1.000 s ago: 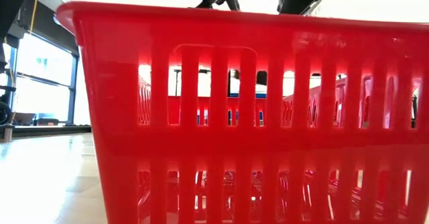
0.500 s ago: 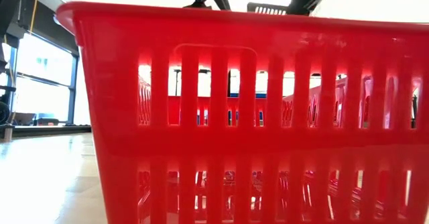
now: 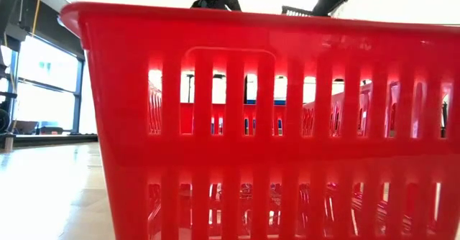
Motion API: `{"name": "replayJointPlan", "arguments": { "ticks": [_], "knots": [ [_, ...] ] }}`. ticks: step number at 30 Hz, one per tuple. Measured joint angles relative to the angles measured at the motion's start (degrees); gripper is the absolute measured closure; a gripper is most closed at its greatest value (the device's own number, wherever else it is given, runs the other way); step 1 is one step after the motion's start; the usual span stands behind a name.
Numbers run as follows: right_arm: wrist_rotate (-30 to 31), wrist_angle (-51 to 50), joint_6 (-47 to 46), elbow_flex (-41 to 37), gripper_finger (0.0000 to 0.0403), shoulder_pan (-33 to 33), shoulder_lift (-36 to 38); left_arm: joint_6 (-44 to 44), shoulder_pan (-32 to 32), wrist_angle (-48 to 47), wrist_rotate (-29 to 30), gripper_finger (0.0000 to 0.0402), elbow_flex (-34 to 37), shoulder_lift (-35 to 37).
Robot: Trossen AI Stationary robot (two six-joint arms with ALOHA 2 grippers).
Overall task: Stack baskets on shelf by color
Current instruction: Stack the black bin on top of the other black bin on the shelf
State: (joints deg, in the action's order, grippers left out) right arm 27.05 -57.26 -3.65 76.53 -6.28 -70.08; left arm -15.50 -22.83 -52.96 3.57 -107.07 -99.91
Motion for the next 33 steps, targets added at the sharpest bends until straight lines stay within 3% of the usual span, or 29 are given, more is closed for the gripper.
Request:
{"name": "replayJointPlan", "arguments": {
  "ticks": [5,14,25,33],
  "knots": [
    [-1.5,-0.1,8.3,-0.3,0.0403,-6.0,0.1,2.8,-0.7,-0.2,-0.4,0.0280,0.0,0.0],
    [-13.7,1.5,22.1,-8.6,0.0403,-16.7,0.1,4.2,-2.4,-0.4,-0.5,0.0281,0.0,0.0],
    [-19.8,7.4,40.0,-15.6,0.0403,-24.7,0.0,4.2,-4.2,-0.4,-1.4,0.0282,0.0,-0.1],
    [-21.7,8.7,43.4,-19.1,0.0403,-26.9,0.0,4.2,-4.6,-0.4,-1.4,0.0282,0.0,-0.1]
  ]
}}
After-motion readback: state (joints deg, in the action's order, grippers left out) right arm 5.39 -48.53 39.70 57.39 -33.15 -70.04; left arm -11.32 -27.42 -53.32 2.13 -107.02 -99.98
